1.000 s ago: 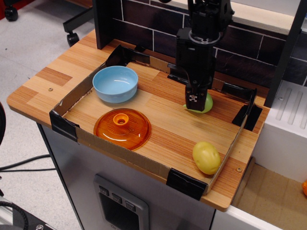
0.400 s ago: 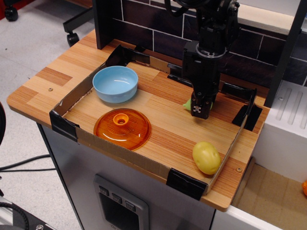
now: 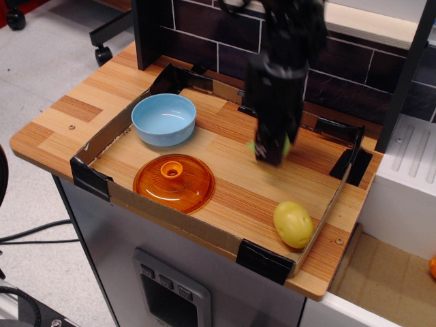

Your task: Put pear in bowl

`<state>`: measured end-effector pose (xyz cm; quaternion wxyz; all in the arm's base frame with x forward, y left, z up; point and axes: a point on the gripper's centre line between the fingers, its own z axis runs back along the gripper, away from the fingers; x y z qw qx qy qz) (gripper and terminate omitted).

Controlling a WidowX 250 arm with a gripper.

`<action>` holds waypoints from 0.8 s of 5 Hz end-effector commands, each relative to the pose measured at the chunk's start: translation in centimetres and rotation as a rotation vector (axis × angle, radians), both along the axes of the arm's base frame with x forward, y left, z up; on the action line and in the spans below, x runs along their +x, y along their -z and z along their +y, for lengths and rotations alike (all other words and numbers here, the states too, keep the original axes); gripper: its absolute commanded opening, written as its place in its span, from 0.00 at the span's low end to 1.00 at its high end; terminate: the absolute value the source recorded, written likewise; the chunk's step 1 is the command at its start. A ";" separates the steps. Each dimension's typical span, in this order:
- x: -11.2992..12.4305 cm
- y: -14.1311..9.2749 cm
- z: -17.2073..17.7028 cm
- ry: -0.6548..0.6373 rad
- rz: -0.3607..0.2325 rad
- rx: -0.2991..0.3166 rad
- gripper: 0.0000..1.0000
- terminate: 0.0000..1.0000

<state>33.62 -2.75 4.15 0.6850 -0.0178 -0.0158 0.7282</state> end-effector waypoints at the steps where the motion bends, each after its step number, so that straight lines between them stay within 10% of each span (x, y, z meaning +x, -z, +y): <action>1: 0.8 -6.4 8.2 0.001 -0.155 0.007 0.00 0.00; 4: -1.5 -3.2 16.2 0.097 -0.068 0.010 0.00 0.00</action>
